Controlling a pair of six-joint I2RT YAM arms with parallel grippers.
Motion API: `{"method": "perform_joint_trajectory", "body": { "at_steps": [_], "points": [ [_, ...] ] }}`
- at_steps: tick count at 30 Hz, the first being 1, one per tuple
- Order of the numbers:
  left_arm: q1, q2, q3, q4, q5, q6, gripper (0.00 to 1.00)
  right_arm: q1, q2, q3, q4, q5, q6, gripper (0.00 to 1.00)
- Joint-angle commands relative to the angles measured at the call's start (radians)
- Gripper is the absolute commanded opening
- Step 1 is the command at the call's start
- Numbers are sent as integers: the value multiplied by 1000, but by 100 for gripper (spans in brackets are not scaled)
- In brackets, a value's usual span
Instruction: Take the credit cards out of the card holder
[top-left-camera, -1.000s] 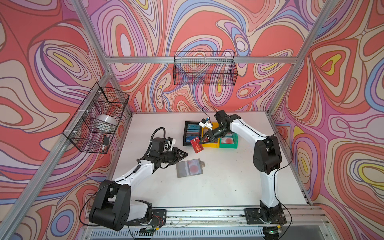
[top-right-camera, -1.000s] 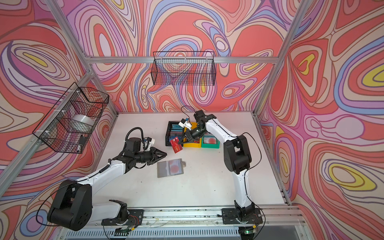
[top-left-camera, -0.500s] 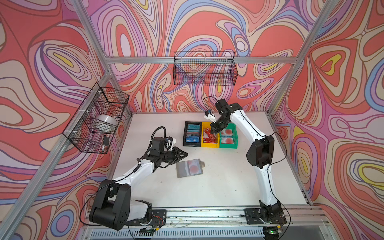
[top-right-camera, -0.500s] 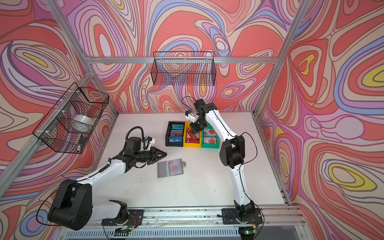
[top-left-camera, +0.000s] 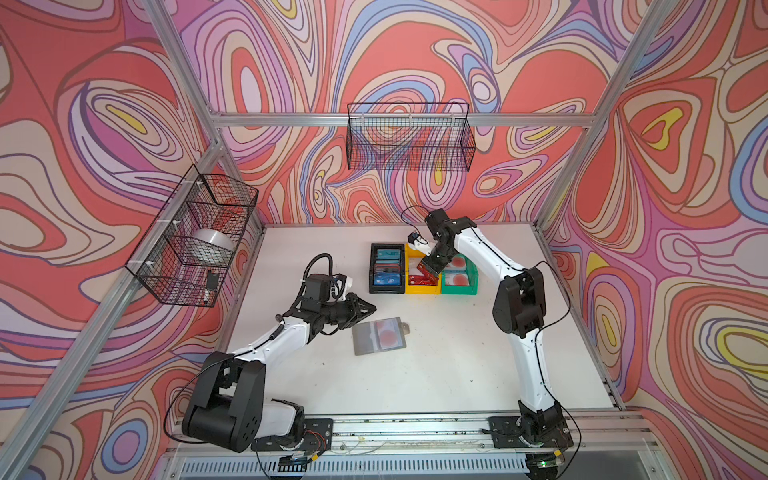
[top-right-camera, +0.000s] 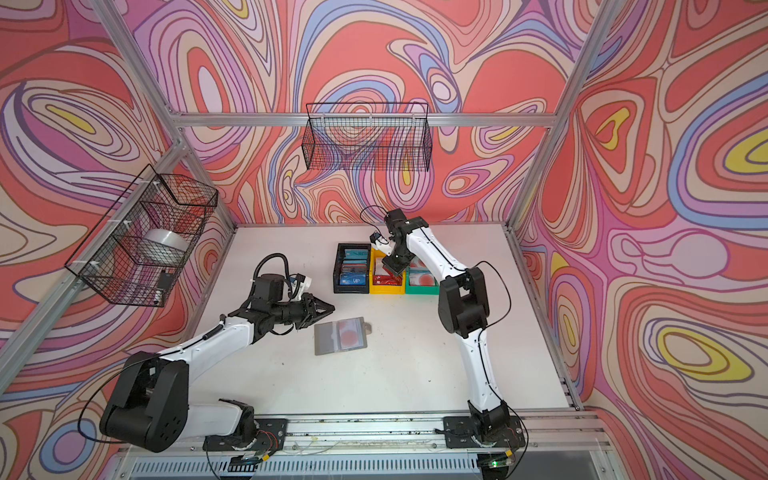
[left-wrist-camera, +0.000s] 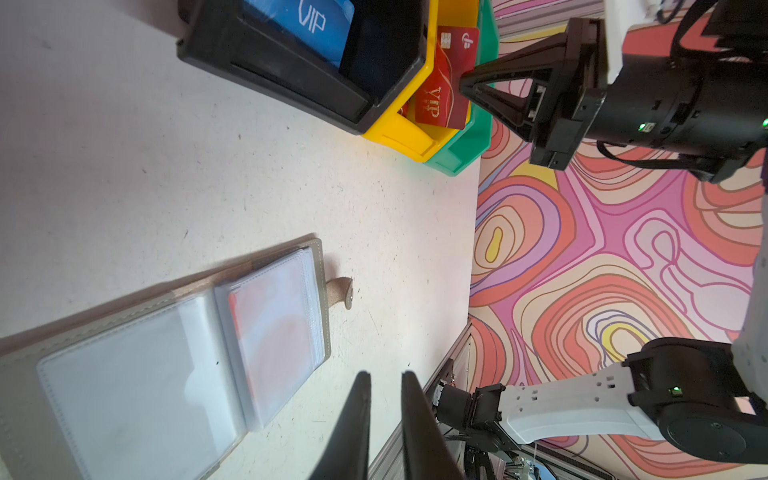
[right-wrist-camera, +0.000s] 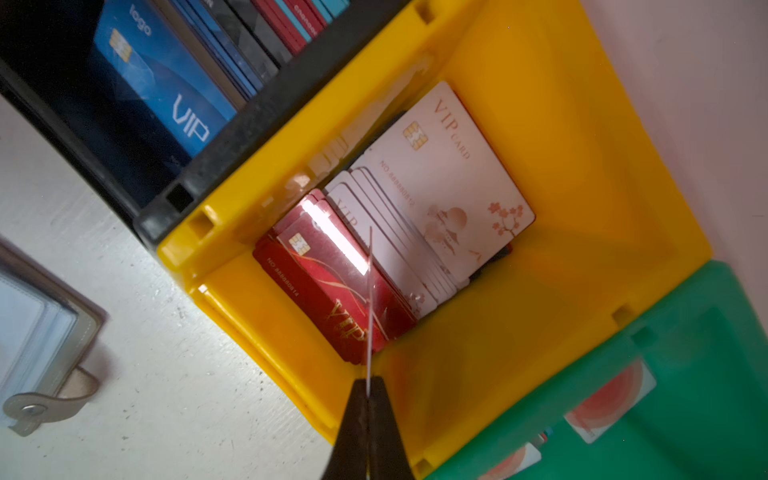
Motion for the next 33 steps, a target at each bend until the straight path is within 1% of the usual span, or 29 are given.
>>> {"method": "perform_joint_trajectory", "body": {
  "at_steps": [1, 4, 13, 18, 25, 33],
  "points": [
    [-2, 8, -10, 34, 12, -13, 18, 8, -41, -15, 26, 34, -54, 0],
    [-1, 8, -8, 32, 12, -11, 17, 22, -38, -17, 5, 30, -81, 0],
    [-1, 14, -7, 32, 6, -16, 18, 64, -79, -98, -13, 21, -168, 0],
    [-2, -1, -16, 34, -1, -19, 18, 78, -86, -100, -51, -22, -211, 0],
    [-3, -1, -13, 21, 3, -8, 18, 82, -53, -81, -63, 7, -218, 0],
    [-2, 23, -15, 43, 9, -15, 17, 85, -3, -42, -98, -15, -218, 0]
  ]
}}
